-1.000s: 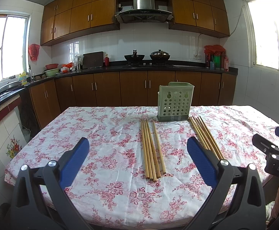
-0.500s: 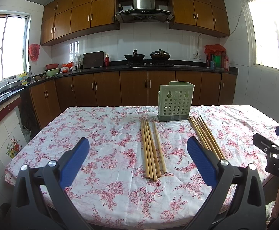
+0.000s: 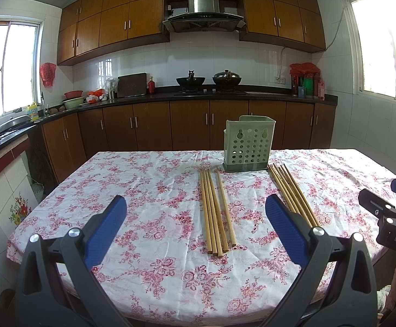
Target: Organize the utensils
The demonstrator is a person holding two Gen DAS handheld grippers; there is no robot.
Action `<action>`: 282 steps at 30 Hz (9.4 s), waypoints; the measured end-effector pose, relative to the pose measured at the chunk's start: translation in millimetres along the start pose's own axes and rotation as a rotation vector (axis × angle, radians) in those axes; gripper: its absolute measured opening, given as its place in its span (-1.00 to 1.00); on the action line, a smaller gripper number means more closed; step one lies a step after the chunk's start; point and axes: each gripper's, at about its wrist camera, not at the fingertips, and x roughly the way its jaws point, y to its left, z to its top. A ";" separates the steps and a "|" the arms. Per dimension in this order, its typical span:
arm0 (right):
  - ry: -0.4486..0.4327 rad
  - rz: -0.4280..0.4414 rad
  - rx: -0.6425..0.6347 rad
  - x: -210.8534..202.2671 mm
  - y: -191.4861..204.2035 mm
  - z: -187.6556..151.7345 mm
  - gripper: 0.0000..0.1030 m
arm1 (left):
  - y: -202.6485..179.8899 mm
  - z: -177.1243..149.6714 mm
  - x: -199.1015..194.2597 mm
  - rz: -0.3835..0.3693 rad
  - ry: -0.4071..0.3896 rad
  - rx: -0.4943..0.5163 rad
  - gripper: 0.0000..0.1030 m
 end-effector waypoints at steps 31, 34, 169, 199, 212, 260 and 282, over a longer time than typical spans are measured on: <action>0.001 0.001 0.002 -1.5 -0.6 0.2 0.97 | -0.4 0.2 0.6 0.001 0.001 0.000 0.92; 0.001 0.001 0.002 -1.5 -0.7 0.1 0.97 | -0.8 0.4 1.1 0.001 0.001 0.000 0.92; 0.037 -0.014 0.068 131.3 -72.4 134.0 -0.85 | 80.1 139.6 180.4 -0.056 0.145 -0.052 -0.85; -0.313 0.152 0.066 155.3 -2.2 240.6 -0.85 | -37.8 257.6 198.5 -0.274 -0.164 -0.088 -0.85; -0.208 0.160 0.053 156.7 -9.5 215.7 -0.29 | -34.6 217.1 220.5 -0.296 -0.052 -0.056 -0.80; 0.514 0.121 0.064 199.1 -36.7 0.4 -0.82 | 6.5 -21.0 206.7 -0.215 0.544 -0.034 -0.64; 0.467 0.031 0.048 217.1 -49.1 8.7 -0.85 | 42.9 -6.4 254.5 -0.052 0.543 -0.052 -0.84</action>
